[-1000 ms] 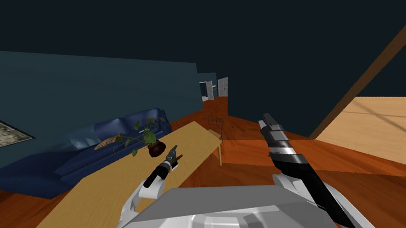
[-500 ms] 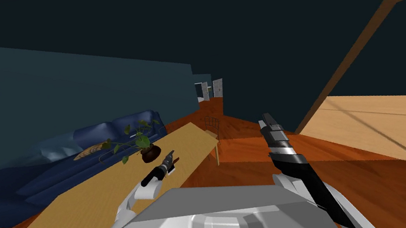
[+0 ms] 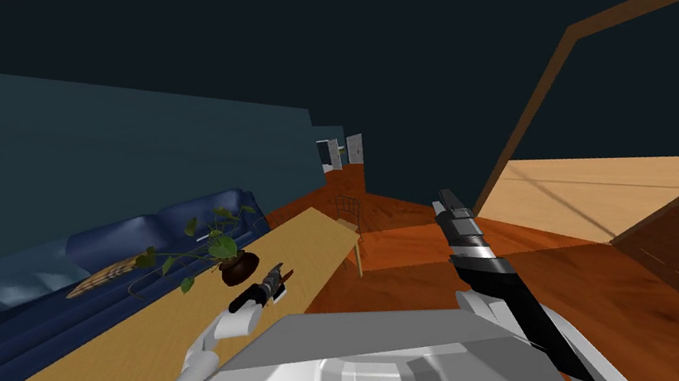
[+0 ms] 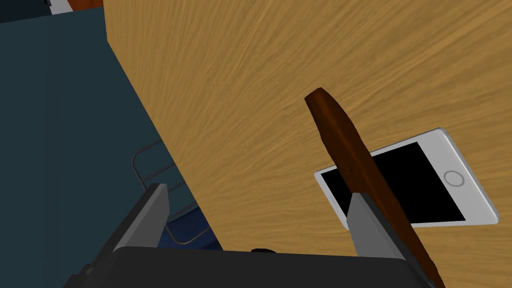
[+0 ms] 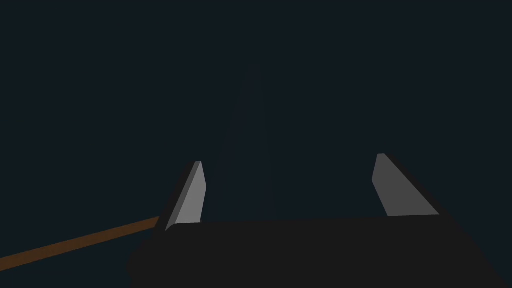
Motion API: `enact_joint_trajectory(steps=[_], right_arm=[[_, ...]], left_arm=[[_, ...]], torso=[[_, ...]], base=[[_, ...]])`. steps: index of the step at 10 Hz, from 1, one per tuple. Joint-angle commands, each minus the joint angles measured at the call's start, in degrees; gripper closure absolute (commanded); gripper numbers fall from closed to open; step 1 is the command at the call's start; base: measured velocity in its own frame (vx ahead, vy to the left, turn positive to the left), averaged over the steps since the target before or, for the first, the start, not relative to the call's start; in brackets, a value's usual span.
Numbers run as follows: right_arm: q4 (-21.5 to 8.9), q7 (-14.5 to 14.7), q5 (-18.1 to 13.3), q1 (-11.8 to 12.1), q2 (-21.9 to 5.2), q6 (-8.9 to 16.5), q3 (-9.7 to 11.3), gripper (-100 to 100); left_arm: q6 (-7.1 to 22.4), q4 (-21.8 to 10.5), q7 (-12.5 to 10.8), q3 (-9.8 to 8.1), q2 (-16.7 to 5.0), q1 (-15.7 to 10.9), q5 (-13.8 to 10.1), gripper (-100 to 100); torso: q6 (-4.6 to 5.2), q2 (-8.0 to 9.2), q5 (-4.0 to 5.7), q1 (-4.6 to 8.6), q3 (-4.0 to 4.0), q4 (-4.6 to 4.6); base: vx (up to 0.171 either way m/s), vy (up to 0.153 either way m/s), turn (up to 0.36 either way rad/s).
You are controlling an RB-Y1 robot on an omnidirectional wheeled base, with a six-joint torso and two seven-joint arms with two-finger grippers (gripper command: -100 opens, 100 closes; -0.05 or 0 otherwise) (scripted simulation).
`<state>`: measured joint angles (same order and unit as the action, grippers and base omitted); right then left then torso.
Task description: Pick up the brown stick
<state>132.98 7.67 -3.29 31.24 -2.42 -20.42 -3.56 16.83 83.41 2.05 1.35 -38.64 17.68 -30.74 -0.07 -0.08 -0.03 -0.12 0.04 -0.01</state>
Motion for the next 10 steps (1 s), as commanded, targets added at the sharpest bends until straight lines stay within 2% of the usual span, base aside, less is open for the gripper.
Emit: enact_joint_trajectory(steps=[1,2,3,4,5,6,7,8,10], right_arm=[[0.00,0.00,0.00,0.00,0.00,0.00,0.00,0],[0.00,0.00,0.00,0.00,0.00,0.00,0.00,0],[0.00,0.00,0.00,-0.01,0.00,0.00,0.01,0],[0.00,0.00,0.00,0.00,0.00,0.00,0.00,0],[0.00,0.00,0.00,-0.01,0.00,0.00,0.01,0],[0.00,0.00,0.00,0.00,0.00,0.00,0.00,0],[0.00,0.00,0.00,-0.01,0.00,0.00,0.00,0],[0.00,0.00,0.00,0.00,0.00,0.00,0.00,0],[0.00,0.00,0.00,0.00,0.00,0.00,0.00,0]], left_arm=[[1.92,-0.13,-0.14,-0.55,0.46,-0.36,0.34,-100],[4.01,-2.96,-0.85,-1.01,-0.73,-0.97,-2.17,-100],[4.68,-3.65,-0.85,-1.01,-0.73,-0.97,-2.17,-100],[7.18,-5.56,-1.61,-1.51,-1.84,-1.57,-4.26,-100],[7.40,-7.21,-1.61,-1.51,-1.84,-1.57,-4.69,-100],[9.53,-9.86,-2.41,-2.03,-2.88,-2.15,-7.21,-100],[10.07,-10.79,-2.41,-2.03,-2.88,-2.15,-7.21,-100],[11.68,-14.32,-3.24,-2.56,-3.85,-2.72,-9.69,-100],[12.67,-14.34,-3.24,-2.56,-3.85,-2.72,-9.73,-100]], torso=[[0.00,0.00,0.00,0.00,0.00,0.00],[-0.02,0.01,0.01,0.04,0.00,0.00],[0.05,-0.01,0.01,0.05,0.00,0.00],[0.00,-0.01,0.01,0.03,0.01,0.00],[0.05,-0.03,0.01,0.02,0.01,0.00],[-0.01,-0.03,0.01,0.01,0.02,-0.01],[0.04,-0.04,0.00,0.01,0.02,-0.01],[-0.02,-0.02,0.01,0.02,0.01,0.00],[-0.02,-0.02,0.02,0.03,0.01,0.00]], base=[[0.001,0.010,0.033],[0.005,0.006,-0.211],[0.005,0.013,-0.139],[0.009,0.010,-0.264],[0.008,0.016,-0.131],[0.008,0.014,-0.239],[0.007,0.015,-0.118],[0.012,0.011,-0.203],[0.006,0.010,-0.052]])
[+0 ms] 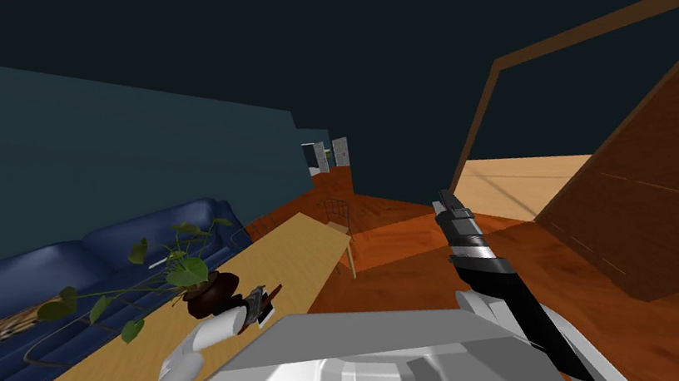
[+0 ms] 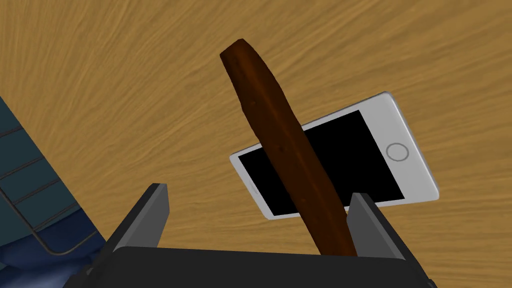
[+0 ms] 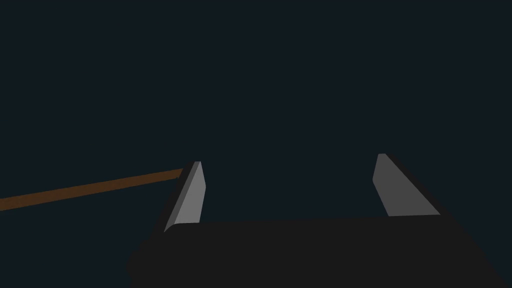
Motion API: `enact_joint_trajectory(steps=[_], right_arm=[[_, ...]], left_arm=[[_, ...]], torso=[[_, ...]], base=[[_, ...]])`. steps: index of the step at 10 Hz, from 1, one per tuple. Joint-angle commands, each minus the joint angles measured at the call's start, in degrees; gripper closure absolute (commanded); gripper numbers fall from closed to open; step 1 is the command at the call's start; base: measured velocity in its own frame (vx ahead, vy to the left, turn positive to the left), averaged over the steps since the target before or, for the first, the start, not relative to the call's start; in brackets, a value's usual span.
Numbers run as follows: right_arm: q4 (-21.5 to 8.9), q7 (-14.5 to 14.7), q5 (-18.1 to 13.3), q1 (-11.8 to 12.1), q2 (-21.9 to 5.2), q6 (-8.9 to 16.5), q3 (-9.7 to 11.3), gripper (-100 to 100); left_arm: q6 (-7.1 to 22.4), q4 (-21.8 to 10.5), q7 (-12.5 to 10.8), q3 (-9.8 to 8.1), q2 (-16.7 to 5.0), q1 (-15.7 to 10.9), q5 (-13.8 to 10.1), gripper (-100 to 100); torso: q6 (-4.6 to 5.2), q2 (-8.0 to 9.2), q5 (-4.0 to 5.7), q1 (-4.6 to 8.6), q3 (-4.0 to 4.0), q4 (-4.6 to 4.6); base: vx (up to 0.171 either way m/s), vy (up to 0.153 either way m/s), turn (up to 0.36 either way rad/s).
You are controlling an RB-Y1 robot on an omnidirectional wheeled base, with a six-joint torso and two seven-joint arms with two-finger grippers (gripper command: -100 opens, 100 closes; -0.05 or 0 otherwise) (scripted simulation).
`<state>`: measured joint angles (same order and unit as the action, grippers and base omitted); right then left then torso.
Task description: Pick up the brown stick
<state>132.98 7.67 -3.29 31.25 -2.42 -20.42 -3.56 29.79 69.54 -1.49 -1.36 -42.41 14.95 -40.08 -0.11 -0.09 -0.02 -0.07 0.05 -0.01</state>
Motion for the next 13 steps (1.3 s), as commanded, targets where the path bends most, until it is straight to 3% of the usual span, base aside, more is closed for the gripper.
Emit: enact_joint_trajectory(steps=[1,2,3,4,5,6,7,8,9,11,12,13], right_arm=[[0.00,0.00,0.00,0.00,0.00,0.00,0.00,0],[0.00,0.00,0.00,-0.01,0.00,0.00,0.01,0],[0.00,0.00,0.00,0.00,0.00,0.00,0.00,0],[0.00,0.00,0.00,-0.01,0.00,0.00,0.00,0],[0.00,0.00,0.00,0.00,0.00,0.00,0.00,0],[0.00,0.00,0.00,-0.01,0.00,0.00,0.00,0],[0.00,0.00,0.00,0.00,0.00,0.00,0.00,0],[0.00,0.00,0.00,-0.01,0.00,0.00,0.00,0],[0.00,0.00,0.00,0.00,0.00,0.00,0.00,0],[0.00,0.00,0.00,0.00,0.00,0.00,0.00,0],[0.00,0.00,0.00,0.00,0.00,0.00,0.00,0],[0.00,0.00,0.00,0.00,0.00,0.00,0.00,0]], left_arm=[[2.24,-2.86,-0.55,-0.40,-0.97,-0.52,-2.86,-100],[2.24,-4.00,-0.55,-0.40,-0.97,-0.52,-2.88,-100],[4.63,-6.49,-1.42,-0.94,-1.78,-1.04,-5.32,-100],[4.69,-7.46,-1.42,-0.94,-1.78,-1.04,-5.32,-100],[7.03,-9.70,-2.29,-1.48,-2.52,-1.53,-7.70,-100],[7.03,-10.85,-2.29,-1.48,-2.52,-1.53,-7.70,-100],[9.27,-13.36,-3.16,-2.02,-3.18,-2.00,-10.00,-100],[9.27,-14.08,-3.16,-2.02,-3.18,-2.00,-10.00,-100],[11.39,-16.03,-4.02,-2.55,-3.74,-2.43,-11.92,-100],[11.39,-17.30,-4.02,-2.55,-3.74,-2.43,-12.21,-100],[13.37,-18.72,-4.86,-3.06,-4.21,-2.84,-14.32,-100],[13.37,-20.32,-4.86,-3.06,-4.21,-2.84,-14.32,-100]], torso=[[0.00,0.00,0.00,0.00,0.00,0.00],[0.07,-0.02,0.01,0.01,0.01,0.00],[0.01,-0.02,0.00,-0.01,0.01,-0.01],[0.05,-0.04,0.01,-0.03,0.02,0.00],[0.01,-0.02,0.00,-0.03,0.01,0.00],[0.06,-0.04,0.00,-0.02,0.02,0.00],[0.00,-0.03,0.00,-0.03,0.02,-0.01],[0.05,-0.04,0.00,-0.02,0.02,0.00],[-0.01,-0.04,0.00,-0.02,0.02,-0.01],[-0.01,-0.05,0.00,-0.01,0.03,-0.01],[-0.01,-0.02,0.00,0.02,0.01,0.00],[0.04,-0.04,0.01,0.01,0.02,0.00]], base=[[0.009,0.002,-0.185],[0.011,0.011,-0.136],[0.013,0.013,-0.186],[0.010,0.016,-0.114],[0.013,0.014,-0.199],[0.011,0.015,-0.129],[0.014,0.014,-0.212],[0.013,0.016,-0.085],[0.017,0.014,-0.152],[0.012,0.010,-0.038],[0.010,0.009,-0.128],[0.011,0.015,-0.113]])
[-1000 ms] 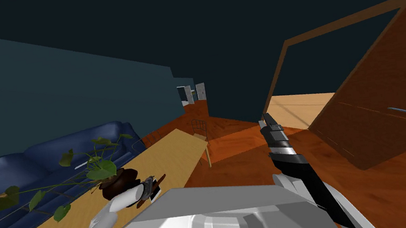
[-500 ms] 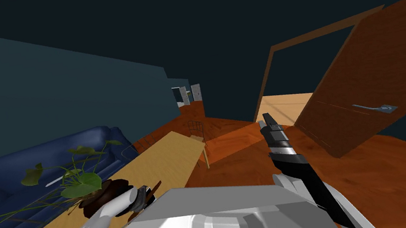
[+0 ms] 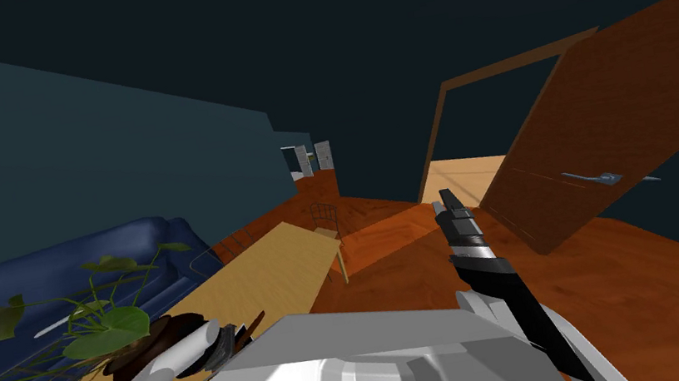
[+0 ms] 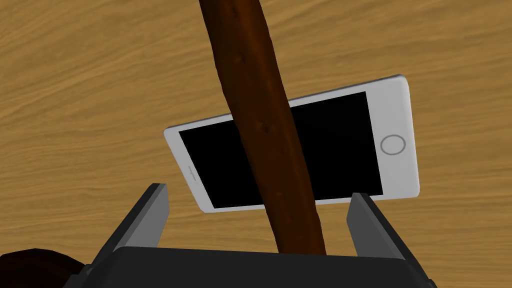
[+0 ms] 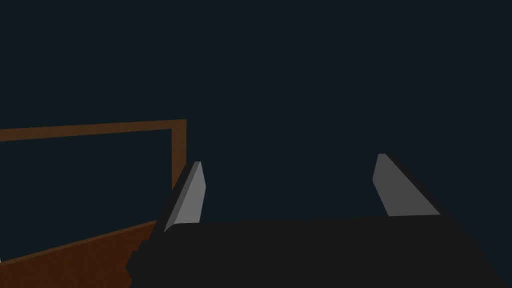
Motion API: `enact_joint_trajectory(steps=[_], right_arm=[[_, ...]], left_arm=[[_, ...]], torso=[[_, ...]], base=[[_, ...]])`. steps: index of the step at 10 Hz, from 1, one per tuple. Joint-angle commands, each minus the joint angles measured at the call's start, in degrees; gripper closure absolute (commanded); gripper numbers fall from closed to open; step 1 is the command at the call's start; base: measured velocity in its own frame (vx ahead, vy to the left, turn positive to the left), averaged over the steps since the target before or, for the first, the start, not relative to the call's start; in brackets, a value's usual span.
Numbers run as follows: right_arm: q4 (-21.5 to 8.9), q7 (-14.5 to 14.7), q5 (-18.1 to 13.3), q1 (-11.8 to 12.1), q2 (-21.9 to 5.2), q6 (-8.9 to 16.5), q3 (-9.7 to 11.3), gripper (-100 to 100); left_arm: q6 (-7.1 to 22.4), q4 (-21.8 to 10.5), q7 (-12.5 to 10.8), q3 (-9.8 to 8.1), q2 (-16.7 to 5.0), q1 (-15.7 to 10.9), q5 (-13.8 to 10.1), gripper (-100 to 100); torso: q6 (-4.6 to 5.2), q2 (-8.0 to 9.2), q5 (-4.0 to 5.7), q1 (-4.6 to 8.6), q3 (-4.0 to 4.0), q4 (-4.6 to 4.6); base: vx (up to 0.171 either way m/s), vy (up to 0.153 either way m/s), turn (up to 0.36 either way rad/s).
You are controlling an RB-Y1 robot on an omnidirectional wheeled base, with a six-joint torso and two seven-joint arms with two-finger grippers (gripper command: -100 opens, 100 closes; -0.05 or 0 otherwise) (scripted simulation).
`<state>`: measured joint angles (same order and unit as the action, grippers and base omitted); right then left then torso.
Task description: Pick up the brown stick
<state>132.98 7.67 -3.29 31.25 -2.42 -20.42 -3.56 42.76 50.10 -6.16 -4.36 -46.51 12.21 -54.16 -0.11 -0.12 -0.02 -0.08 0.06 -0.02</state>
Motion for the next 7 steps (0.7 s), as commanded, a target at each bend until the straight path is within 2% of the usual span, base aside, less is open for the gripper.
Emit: enact_joint_trajectory(steps=[1,3,4,5,7], right_arm=[[0.00,0.00,0.00,0.00,0.00,0.00,0.00,0],[0.00,0.00,0.00,0.00,0.00,0.00,0.00,0],[0.00,0.00,0.00,0.00,0.00,0.00,0.00,0],[0.00,0.00,0.00,0.00,0.00,0.00,0.00,0],[0.00,0.00,0.00,0.00,0.00,0.00,0.00,0]], left_arm=[[2.25,-2.86,-1.01,-0.55,-0.50,-0.48,-2.23,-100],[2.25,-3.73,-1.01,-0.55,-0.50,-0.48,-2.23,-100],[3.95,-5.91,-1.78,-1.01,-0.80,-0.82,-4.09,-100],[3.95,-6.38,-1.78,-1.01,-0.80,-0.82,-4.09,-100],[6.88,-10.29,-3.19,-1.86,-1.20,-1.39,-7.36,-100]], torso=[[0.00,0.00,0.00,0.00,0.00,0.00],[-0.01,-0.02,0.01,0.00,0.01,0.00],[-0.02,0.01,0.00,0.02,0.00,0.00],[0.04,-0.01,0.01,0.02,0.00,0.01],[0.01,-0.01,0.01,0.01,0.00,0.00]], base=[[0.018,0.013,-0.181],[0.011,0.013,-0.031],[0.010,0.008,-0.150],[0.010,0.013,-0.080],[0.020,0.014,-0.149]])
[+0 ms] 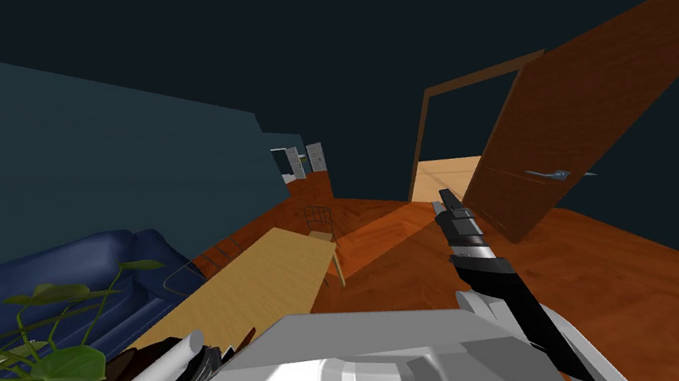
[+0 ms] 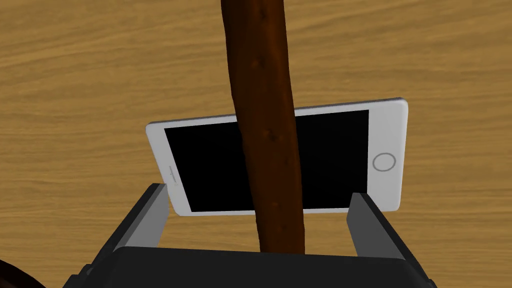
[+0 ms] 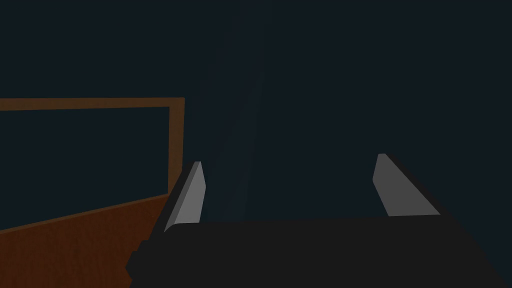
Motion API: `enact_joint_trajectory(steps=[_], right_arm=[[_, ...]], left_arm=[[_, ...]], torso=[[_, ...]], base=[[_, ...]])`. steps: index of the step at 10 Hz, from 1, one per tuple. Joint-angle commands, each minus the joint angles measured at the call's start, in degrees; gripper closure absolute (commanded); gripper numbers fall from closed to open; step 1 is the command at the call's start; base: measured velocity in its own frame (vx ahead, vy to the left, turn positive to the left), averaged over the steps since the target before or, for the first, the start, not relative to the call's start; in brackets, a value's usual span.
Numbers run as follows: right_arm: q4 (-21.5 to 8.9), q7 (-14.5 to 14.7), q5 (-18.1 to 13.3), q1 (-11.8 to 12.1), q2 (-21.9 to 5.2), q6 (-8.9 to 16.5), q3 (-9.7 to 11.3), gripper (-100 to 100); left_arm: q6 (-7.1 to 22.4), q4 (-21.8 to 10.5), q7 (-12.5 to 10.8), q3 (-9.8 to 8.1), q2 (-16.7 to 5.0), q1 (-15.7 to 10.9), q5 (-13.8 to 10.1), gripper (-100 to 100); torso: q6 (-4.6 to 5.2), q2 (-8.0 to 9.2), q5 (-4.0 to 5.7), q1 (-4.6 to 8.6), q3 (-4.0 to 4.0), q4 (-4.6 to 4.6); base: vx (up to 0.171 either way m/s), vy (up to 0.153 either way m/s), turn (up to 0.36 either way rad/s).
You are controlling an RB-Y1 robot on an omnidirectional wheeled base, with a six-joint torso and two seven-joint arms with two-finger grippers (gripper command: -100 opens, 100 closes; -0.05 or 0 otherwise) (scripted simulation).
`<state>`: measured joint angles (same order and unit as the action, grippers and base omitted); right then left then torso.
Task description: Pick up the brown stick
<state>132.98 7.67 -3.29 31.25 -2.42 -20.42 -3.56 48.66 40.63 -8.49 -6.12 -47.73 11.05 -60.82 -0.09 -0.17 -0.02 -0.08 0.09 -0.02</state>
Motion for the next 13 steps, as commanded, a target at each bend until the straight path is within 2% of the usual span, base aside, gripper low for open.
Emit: enact_joint_trajectory(steps=[1,3,4,6,7,8,9,10,11,12,13], right_arm=[[0.00,0.00,0.00,0.00,0.00,0.00,0.00,0],[0.00,0.00,0.00,0.00,0.00,0.00,0.00,0],[0.00,0.00,0.00,0.00,0.00,0.00,0.00,0],[0.00,0.00,0.00,0.00,0.00,0.00,0.00,0],[0.00,0.00,0.00,0.00,0.00,0.00,0.00,0],[0.00,0.00,0.00,0.01,0.00,0.00,0.00,0],[0.00,0.00,0.00,0.01,0.00,0.00,0.00,0],[0.00,0.00,0.00,0.01,0.00,0.00,-0.01,0],[0.00,0.00,0.00,0.01,0.00,0.00,-0.01,0],[0.00,0.00,0.00,0.01,0.00,0.00,-0.01,0],[0.00,0.00,0.00,0.01,0.00,0.00,0.00,0]], left_arm=[[0.98,-1.58,-0.85,-0.10,0.02,-0.23,-0.69,-100],[3.22,-4.84,-1.99,-0.78,-0.19,-0.67,-3.24,-100],[3.22,-5.23,-1.99,-0.78,-0.19,-0.67,-3.24,-100],[5.09,-8.37,-3.01,-1.40,-0.26,-1.05,-5.44,-100],[4.04,-8.19,-1.92,-1.18,-0.06,-1.30,-4.80,-100],[4.27,-8.21,-2.20,-1.21,-0.07,-1.26,-4.90,0],[2.67,-9.00,-2.08,-1.32,1.78,-1.83,-3.56,-100],[1.71,-9.47,-2.02,-1.38,2.89,-2.16,-2.76,-100],[2.31,-10.97,-1.11,-1.36,2.16,-3.01,-3.51,-100],[2.02,-11.24,-0.86,-1.37,2.28,-3.14,-3.44,100],[2.05,-11.21,-0.88,-1.37,2.26,-3.13,-3.45,100]], torso=[[0.00,0.00,0.00,0.00,0.00,0.00],[-0.02,0.02,-0.01,-0.01,-0.01,0.00],[-0.02,0.01,0.00,-0.01,0.00,0.00],[-0.02,0.03,0.00,0.00,-0.02,0.00],[-0.03,0.03,0.00,-0.01,-0.01,0.00],[-0.04,0.04,0.00,0.02,-0.02,0.01],[-0.04,0.06,0.01,0.05,-0.03,0.01],[-0.05,0.06,-0.02,-0.05,-0.03,0.01],[-0.04,0.07,-0.05,-0.18,-0.04,0.01],[-0.04,0.08,-0.02,-0.08,-0.05,0.02],[-0.04,0.08,0.00,0.02,-0.04,0.02]], base=[[0.018,0.020,-0.061],[0.017,0.019,-0.097],[0.012,0.017,-0.053],[0.013,0.017,-0.101],[0.007,0.011,-0.021],[0.000,0.000,0.000],[0.003,0.039,0.020],[-0.002,0.074,0.027],[-0.002,0.034,-0.002],[0.000,0.006,-0.002],[0.000,0.000,0.000]])
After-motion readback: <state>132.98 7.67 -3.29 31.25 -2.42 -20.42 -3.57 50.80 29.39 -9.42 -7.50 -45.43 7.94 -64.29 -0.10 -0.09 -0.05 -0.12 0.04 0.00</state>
